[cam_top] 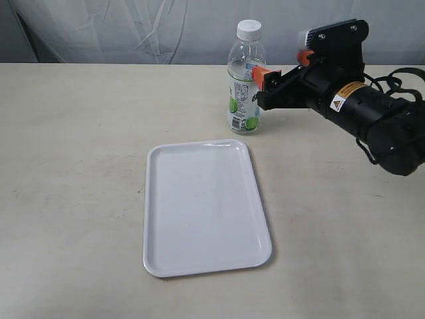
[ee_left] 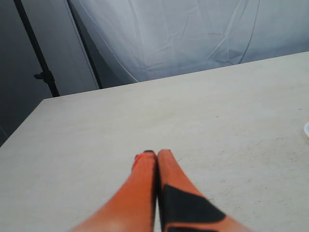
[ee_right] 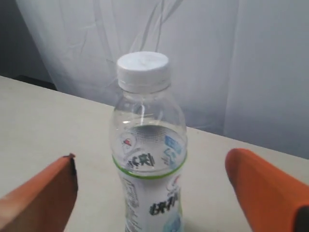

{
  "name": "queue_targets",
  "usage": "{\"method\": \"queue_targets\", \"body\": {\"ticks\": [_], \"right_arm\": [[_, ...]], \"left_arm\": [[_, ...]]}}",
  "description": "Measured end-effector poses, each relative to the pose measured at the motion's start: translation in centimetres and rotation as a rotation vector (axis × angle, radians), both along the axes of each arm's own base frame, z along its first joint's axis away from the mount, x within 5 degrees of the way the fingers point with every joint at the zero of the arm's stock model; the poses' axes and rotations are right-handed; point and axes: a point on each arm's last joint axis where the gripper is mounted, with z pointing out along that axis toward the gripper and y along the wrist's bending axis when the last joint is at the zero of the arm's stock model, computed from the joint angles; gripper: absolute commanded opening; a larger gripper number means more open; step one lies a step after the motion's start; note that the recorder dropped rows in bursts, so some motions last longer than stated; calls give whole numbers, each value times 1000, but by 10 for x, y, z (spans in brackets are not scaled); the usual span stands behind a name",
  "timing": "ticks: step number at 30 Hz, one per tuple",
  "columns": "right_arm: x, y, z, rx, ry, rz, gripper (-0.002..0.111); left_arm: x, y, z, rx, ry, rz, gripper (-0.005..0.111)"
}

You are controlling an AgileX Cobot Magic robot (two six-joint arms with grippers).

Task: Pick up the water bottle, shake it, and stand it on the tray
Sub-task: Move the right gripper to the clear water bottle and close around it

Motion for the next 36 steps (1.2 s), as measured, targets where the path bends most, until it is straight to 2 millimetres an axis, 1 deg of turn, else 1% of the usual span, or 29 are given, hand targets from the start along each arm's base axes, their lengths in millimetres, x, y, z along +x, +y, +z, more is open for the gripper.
{"method": "queue_targets", "body": {"ticks": [5,13,19,25,26,32,36], "right_arm": [[2,9,-3,49,-51,64,83],[20,21,-3,61,-98,99,83],[31,26,-4,74,-107,91,83],[49,36,-15,71,-108,98,83],[54,39,-20,69,-104,98,83],[68,46,-33,82,-114,101,83],[72,48,-50,44,-58,91,83]], "left_arm": [[0,0,0,0,0,0,0],[0,0,0,0,0,0,0],[0,0,0,0,0,0,0],[0,0,0,0,0,0,0],[0,0,0,0,0,0,0],[0,0,0,0,0,0,0],[0,0,0,0,0,0,0]]}}
